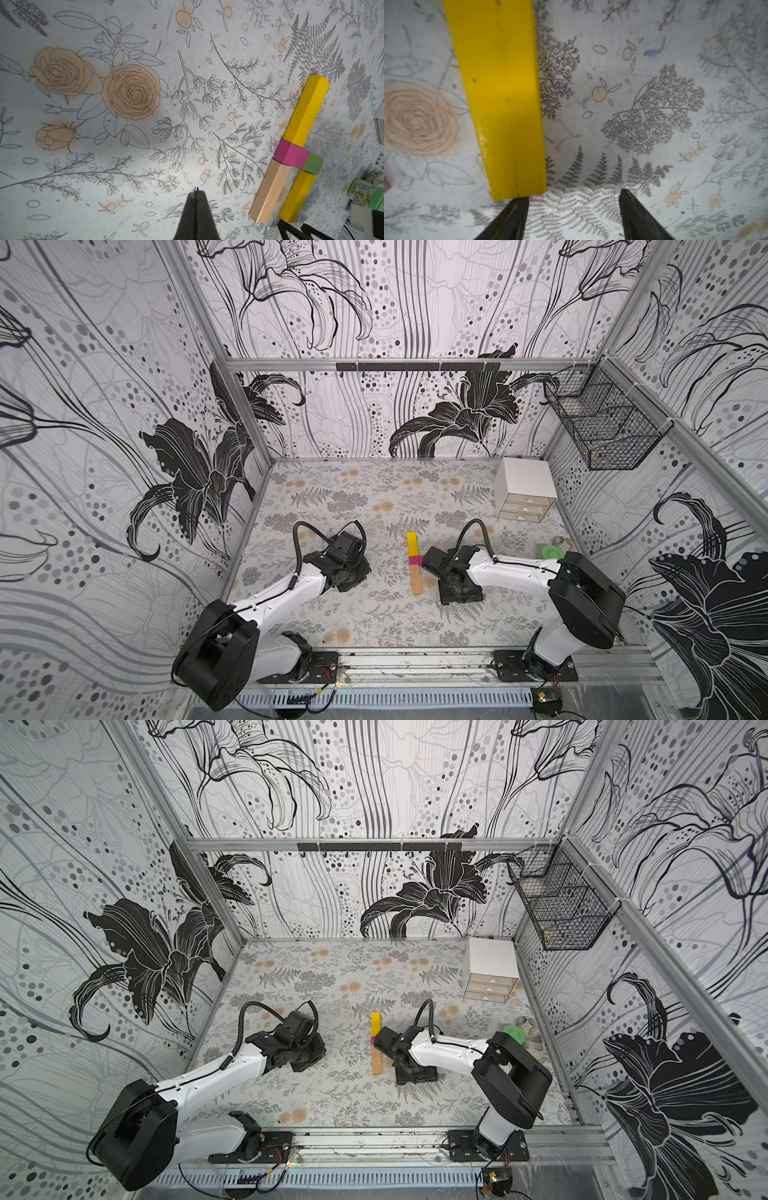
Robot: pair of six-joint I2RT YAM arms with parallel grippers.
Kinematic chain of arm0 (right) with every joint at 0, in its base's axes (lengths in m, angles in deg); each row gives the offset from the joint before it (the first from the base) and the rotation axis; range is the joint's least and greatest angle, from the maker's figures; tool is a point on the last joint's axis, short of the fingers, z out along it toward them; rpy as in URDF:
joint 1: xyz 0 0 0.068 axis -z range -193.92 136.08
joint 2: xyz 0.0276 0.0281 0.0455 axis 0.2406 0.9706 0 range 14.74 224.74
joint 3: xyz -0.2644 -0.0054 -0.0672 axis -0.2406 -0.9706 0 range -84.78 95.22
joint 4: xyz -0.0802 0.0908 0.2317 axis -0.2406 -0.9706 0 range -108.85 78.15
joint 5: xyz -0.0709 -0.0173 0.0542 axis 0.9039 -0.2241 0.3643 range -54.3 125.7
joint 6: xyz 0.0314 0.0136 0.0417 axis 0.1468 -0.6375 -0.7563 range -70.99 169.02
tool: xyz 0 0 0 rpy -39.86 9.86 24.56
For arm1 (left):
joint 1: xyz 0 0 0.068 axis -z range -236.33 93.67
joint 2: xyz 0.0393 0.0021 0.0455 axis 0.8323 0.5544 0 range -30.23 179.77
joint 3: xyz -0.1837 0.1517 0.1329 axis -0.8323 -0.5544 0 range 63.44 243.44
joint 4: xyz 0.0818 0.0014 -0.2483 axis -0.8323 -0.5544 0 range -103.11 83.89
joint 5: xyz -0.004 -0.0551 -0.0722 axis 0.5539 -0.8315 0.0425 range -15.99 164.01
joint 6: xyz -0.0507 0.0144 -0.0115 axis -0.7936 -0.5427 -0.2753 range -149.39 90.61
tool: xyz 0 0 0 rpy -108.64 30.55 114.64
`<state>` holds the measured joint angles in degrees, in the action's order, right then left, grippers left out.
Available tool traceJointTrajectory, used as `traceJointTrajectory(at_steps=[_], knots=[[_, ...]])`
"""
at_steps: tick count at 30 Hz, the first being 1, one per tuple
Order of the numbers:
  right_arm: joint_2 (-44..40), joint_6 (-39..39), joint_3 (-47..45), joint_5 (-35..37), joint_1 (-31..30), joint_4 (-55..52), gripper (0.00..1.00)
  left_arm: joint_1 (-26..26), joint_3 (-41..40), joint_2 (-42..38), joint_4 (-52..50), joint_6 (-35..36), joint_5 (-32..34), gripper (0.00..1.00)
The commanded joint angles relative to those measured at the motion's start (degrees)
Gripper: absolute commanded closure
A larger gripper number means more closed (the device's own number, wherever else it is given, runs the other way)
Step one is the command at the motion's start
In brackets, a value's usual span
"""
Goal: Assemble the letter h with building blocks
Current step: Adjust the building block at the center of the board.
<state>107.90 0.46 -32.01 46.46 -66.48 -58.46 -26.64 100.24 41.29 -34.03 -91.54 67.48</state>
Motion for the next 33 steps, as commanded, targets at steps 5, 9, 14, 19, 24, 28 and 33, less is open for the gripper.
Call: traceJointTrajectory(at_steps=[5, 9, 14, 19, 24, 28, 33], knots=[[1.45, 0.90, 0.89, 2.13, 0.53, -1.02, 0.28, -0.07, 1.06, 0.96, 0.50, 0.91, 0.46, 1.00], [1.97, 1.05, 1.09, 2.33, 0.61, -0.88, 0.29, -0.07, 1.30, 1.31, 0.39, 0.94, 0.37, 1.00], [2.13, 1.31, 1.69, 3.00, 0.62, -1.19, 0.29, -0.07, 1.57, 1.54, 0.17, 0.80, 0.39, 1.00], [-1.13, 1.82, 0.59, 1.93, 0.53, -2.32, 0.30, -0.07, 1.96, 1.90, -0.05, 0.82, 0.11, 1.00], [-13.00, 2.16, 0.06, 1.48, -0.42, -7.63, 0.30, -0.02, 2.40, 2.06, -0.48, 1.15, 0.20, 1.00], [-24.27, 3.93, 5.87, 3.94, -0.44, -12.96, 0.28, -0.07, 5.66, 1.37, -3.29, 2.06, 0.43, 1.00], [-32.39, 6.19, 14.29, 12.76, 1.23, -13.83, 0.27, -0.06, 14.79, -3.01, -9.52, 6.64, 5.12, 1.00]])
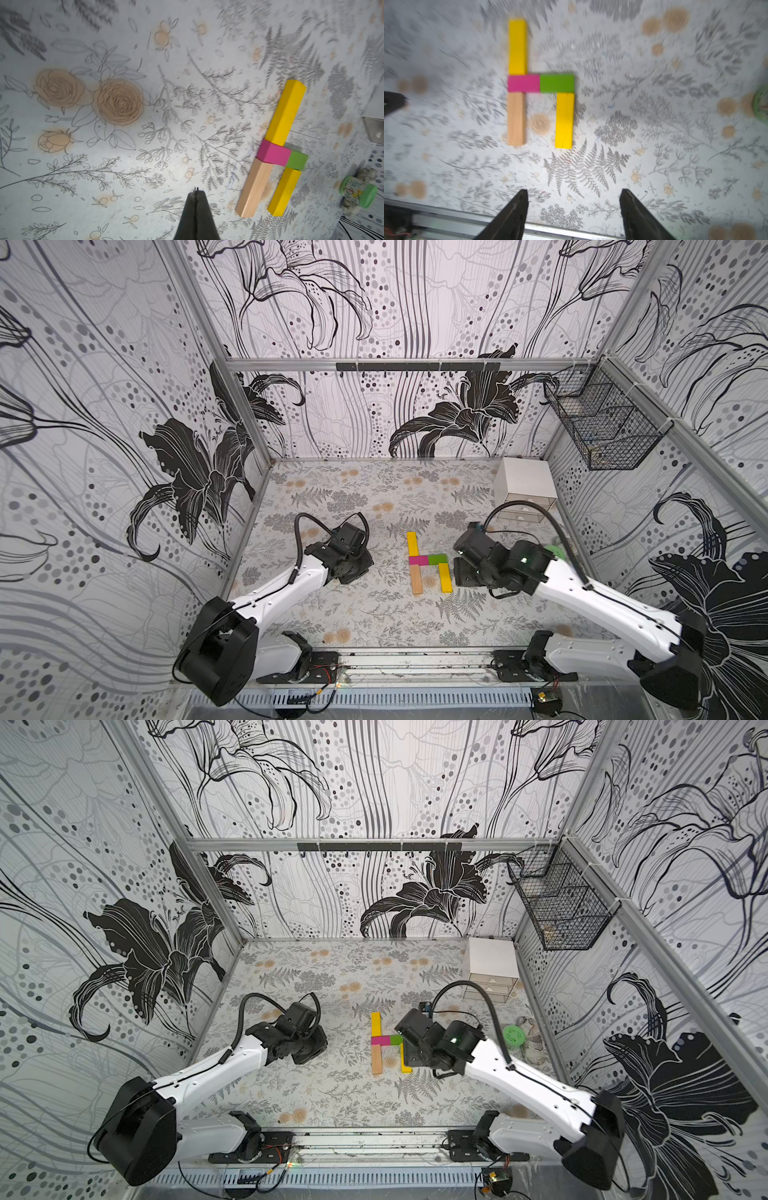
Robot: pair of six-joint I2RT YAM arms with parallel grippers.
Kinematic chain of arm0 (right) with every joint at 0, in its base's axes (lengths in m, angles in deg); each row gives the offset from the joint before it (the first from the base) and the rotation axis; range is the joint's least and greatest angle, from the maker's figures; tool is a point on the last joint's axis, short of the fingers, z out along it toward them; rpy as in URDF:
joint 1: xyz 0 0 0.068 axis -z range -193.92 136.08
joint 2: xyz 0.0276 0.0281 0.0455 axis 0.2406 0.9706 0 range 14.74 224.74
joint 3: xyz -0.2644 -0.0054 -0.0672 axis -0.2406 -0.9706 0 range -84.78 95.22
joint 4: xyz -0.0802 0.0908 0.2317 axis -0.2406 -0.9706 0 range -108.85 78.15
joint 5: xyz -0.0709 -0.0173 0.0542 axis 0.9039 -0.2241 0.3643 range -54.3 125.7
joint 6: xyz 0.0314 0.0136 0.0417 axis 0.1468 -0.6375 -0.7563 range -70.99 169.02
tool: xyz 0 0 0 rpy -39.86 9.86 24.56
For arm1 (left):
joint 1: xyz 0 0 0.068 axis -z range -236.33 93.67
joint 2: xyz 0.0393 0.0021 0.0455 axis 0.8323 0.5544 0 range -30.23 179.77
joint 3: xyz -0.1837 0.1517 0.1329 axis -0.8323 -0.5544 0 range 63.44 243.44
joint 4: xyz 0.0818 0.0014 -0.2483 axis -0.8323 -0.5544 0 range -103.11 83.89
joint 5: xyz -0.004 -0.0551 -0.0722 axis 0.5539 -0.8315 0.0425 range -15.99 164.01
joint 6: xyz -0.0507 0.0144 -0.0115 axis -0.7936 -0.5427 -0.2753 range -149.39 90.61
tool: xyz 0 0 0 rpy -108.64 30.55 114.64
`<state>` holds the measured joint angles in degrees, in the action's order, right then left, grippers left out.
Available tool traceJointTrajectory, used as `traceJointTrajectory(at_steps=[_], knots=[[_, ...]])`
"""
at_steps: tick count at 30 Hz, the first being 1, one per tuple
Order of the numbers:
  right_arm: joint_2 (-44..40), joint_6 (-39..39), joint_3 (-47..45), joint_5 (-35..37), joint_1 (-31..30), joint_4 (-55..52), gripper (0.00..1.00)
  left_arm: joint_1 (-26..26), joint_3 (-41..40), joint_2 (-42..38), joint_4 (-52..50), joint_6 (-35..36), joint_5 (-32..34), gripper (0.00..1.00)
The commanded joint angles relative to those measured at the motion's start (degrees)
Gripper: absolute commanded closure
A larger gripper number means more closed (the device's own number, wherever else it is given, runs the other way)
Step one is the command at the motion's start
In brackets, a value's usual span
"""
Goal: Assemble the letter h with building blocks
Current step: Adjust the building block at the center of the board, then reset both arms
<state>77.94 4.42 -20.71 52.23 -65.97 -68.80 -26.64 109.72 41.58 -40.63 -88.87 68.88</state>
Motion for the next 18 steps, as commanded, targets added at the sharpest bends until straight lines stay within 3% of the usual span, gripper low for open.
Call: traceJointTrajectory(at_steps=[1, 8, 10, 11, 13, 16, 18], knots=[[-3.85, 2.71, 3.82, 10.80, 0.72, -2.37, 0.27, -0.06, 7.73, -4.24, -4.29, 5.15, 5.15, 1.00], [-14.63, 8.67, 0.02, 18.74, 0.72, 15.28, 0.15, -0.02, 17.86, -13.09, -6.89, 14.58, 15.66, 0.99], [-16.83, 6.29, -2.05, 23.14, 0.73, 16.48, 0.11, -0.07, 17.26, -17.62, -5.61, 17.21, 18.44, 0.84], [-17.73, 2.63, -3.13, 25.71, 0.77, 15.03, 0.00, -0.04, 16.51, -19.51, -5.19, 18.16, 20.56, 0.75], [-21.08, -5.75, -8.60, 33.26, 0.73, 12.95, 0.00, -0.01, 13.94, -23.92, -4.22, 20.23, 26.88, 0.60], [-28.09, -2.16, -18.71, 36.77, 0.71, 19.15, 0.01, -0.07, 10.38, -29.36, -3.79, 21.18, 35.21, 0.39], [-29.87, -0.21, -22.24, 37.02, 0.73, 19.69, 0.01, -0.07, 7.01, -31.97, -5.50, 14.64, 42.13, 0.32]])
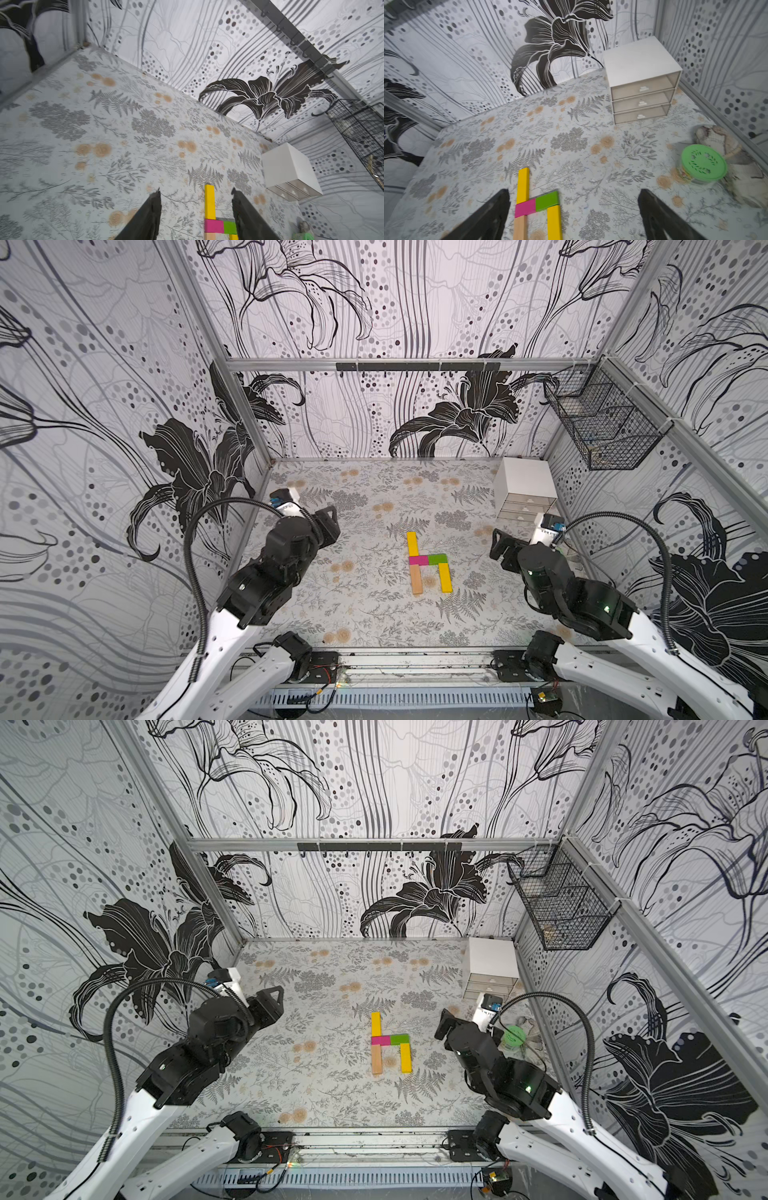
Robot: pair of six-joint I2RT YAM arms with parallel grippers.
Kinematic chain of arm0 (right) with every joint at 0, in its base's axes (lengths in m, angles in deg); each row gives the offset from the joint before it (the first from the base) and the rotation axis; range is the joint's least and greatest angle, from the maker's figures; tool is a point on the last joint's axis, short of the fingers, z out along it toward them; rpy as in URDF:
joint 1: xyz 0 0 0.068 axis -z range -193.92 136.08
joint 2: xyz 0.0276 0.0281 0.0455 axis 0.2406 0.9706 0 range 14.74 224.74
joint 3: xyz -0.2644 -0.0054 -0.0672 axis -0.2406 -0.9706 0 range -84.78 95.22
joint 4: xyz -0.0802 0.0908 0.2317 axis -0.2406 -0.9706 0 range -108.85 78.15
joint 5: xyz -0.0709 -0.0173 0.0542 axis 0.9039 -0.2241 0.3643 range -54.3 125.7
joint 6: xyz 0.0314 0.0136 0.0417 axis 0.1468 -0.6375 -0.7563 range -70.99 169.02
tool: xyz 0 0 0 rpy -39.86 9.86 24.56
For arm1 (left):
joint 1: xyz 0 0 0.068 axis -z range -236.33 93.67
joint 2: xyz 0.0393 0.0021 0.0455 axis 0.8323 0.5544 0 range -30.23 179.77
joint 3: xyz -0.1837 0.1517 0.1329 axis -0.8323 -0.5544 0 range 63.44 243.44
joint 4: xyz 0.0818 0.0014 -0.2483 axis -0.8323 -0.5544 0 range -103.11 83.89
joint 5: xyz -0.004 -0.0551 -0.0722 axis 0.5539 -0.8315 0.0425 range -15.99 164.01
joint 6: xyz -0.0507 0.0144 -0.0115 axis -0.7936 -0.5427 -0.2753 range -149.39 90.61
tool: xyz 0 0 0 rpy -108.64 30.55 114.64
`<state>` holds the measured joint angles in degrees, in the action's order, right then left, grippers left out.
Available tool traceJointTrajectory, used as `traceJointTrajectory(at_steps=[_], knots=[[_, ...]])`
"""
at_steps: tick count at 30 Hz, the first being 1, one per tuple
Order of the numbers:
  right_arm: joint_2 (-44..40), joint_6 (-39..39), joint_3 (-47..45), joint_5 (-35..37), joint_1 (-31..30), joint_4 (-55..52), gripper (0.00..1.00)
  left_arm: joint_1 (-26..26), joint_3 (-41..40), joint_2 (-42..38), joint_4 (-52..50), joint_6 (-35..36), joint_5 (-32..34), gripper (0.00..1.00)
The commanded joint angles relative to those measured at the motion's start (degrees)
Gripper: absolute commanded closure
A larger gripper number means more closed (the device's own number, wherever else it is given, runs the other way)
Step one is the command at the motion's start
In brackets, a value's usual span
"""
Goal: Assemble the letter h with building blocks
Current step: Reset both arms
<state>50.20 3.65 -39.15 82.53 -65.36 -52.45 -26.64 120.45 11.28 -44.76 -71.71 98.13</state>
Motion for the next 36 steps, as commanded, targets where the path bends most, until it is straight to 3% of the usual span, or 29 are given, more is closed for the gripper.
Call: traceJointTrajectory(at_steps=[1, 2, 3, 4, 8, 14, 18, 23, 25, 27, 30, 36], knots=[[-1.58, 1.03, -4.43, 7.18, 0.11, 1.90, 0.01, -0.02, -6.14, -3.26, -1.73, -5.59, 16.39, 0.28], [-0.34, 0.78, -4.64, 7.94, 0.11, 0.20, 0.01, -0.06, -8.36, -4.54, -1.30, -6.64, 17.85, 0.24], [1.69, -0.28, -4.46, 9.24, 0.11, -2.27, 0.01, -0.03, -11.31, -6.20, 0.80, -5.59, 18.12, 0.04], [3.94, -1.19, -4.23, 10.20, 0.11, -3.88, 0.01, -0.05, -13.82, -7.56, 3.26, -3.26, 17.66, 0.01], [10.14, 1.35, -6.01, 10.65, 1.27, -0.58, 0.01, 0.00, -18.19, -8.78, 6.65, -0.96, 17.26, 0.01], [13.59, 4.24, -8.89, 3.33, 11.95, 7.30, 0.01, -0.07, -19.76, -3.80, 7.96, -0.20, 20.99, 0.01], [15.53, 9.58, -11.57, 2.82, 21.03, 14.74, 0.01, -0.09, -22.29, -0.85, 12.06, 0.89, 30.02, 0.01], [18.87, 9.42, -12.82, 9.32, 25.03, 17.09, 0.01, -1.98, -27.01, 5.33, 26.73, 12.74, 41.15, 0.01], [19.90, 8.57, -13.25, 12.58, 25.66, 17.08, 0.01, -5.07, -28.62, 7.85, 31.64, 15.86, 39.23, 0.01], [20.22, 9.37, -13.40, 16.18, 26.36, 16.79, 0.01, -9.09, -32.16, 9.67, 40.30, 21.97, 33.33, 0.01], [20.57, 16.82, -15.71, 18.88, 27.49, 23.07, 0.01, -14.29, -37.22, 13.09, 53.12, 30.39, 26.71, 0.01], [26.78, 24.78, -22.06, 11.15, 33.60, 38.69, 0.01, -25.10, -40.16, 18.21, 61.30, 27.24, 16.40, 0.01]])
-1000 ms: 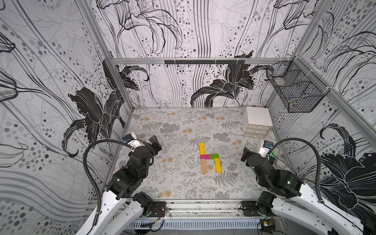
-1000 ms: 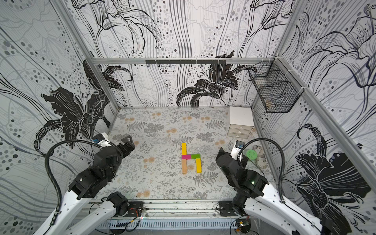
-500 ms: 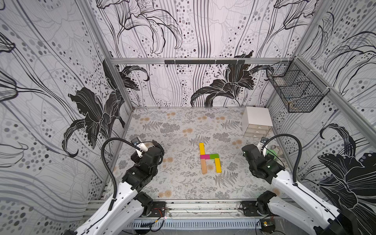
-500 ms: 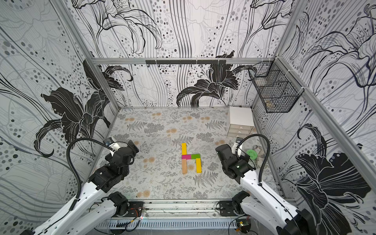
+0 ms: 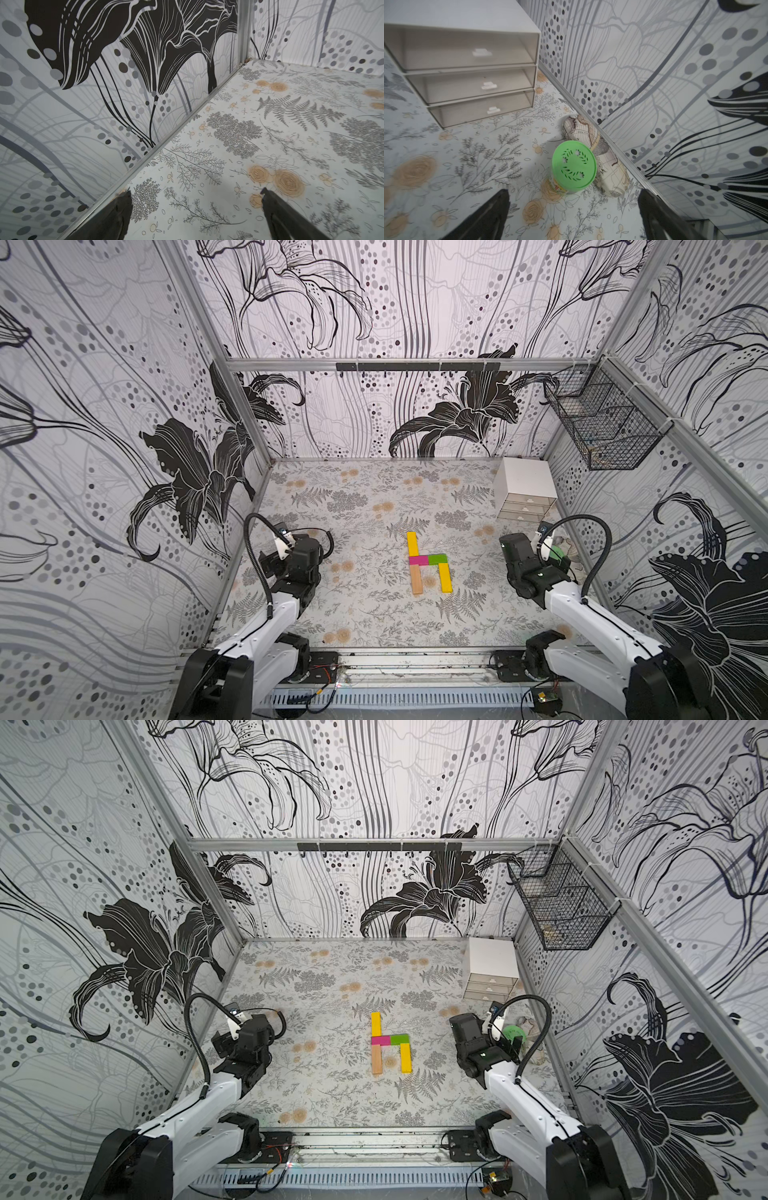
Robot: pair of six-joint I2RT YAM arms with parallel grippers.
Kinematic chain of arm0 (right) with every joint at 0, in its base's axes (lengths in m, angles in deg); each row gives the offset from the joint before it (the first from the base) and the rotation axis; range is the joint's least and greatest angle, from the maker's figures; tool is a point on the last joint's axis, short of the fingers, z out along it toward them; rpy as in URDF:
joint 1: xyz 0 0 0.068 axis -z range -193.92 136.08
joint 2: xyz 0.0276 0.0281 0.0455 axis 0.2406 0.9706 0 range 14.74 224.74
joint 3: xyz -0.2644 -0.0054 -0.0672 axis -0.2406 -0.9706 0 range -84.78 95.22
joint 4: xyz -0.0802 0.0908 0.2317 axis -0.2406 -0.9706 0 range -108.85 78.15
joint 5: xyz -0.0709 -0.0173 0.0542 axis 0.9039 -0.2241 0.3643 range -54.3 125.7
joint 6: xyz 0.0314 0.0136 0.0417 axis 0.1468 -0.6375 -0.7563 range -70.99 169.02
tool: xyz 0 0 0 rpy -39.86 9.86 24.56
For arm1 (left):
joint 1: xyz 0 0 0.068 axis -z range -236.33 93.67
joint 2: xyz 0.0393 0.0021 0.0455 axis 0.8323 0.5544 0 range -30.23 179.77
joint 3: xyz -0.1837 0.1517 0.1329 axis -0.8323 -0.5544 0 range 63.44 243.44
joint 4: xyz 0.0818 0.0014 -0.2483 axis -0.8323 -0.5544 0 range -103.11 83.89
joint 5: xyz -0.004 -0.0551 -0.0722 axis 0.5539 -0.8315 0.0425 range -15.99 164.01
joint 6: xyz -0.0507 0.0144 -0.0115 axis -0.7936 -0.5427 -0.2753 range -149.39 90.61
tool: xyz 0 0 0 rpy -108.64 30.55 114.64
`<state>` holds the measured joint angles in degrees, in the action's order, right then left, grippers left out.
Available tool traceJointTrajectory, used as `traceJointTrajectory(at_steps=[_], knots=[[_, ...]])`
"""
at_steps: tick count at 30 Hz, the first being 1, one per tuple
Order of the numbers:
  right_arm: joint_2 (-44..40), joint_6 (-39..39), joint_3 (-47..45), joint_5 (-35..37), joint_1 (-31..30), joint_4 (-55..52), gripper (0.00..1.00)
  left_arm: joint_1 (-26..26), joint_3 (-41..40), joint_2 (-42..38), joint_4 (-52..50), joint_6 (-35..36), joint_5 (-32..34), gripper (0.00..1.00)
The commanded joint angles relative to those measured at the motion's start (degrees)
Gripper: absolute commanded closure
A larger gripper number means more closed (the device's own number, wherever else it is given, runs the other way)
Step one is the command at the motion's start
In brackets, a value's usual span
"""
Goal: Assemble the letter h with building blocks
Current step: Reset both arms
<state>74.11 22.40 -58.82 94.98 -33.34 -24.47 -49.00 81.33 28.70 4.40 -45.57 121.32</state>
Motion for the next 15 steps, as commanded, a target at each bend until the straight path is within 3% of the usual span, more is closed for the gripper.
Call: traceJointTrajectory(at_steps=[1, 6, 10, 13, 15], knots=[[3.84, 6.89, -1.78, -3.63, 2.58, 10.80, 0.01, -3.63, -1.72, 1.71, 14.38, 0.80, -8.67, 0.01], [12.79, 20.38, -1.55, -20.34, 6.88, 31.89, 0.01, -5.19, -3.87, 9.31, 31.33, 5.92, -18.61, 0.01], [16.78, 20.95, -1.30, -37.65, 12.73, 41.13, 0.01, -6.97, -3.21, 15.14, 39.63, 8.70, -21.89, 0.01], [18.30, 23.34, -3.61, -43.73, 15.69, 49.55, 0.01, -10.45, -4.24, 20.41, 46.04, 4.64, -25.37, 0.01], [23.19, 24.03, -8.59, -45.16, 16.27, 65.26, 0.01, -12.25, -2.50, 21.66, 44.13, 5.67, -33.02, 0.01]])
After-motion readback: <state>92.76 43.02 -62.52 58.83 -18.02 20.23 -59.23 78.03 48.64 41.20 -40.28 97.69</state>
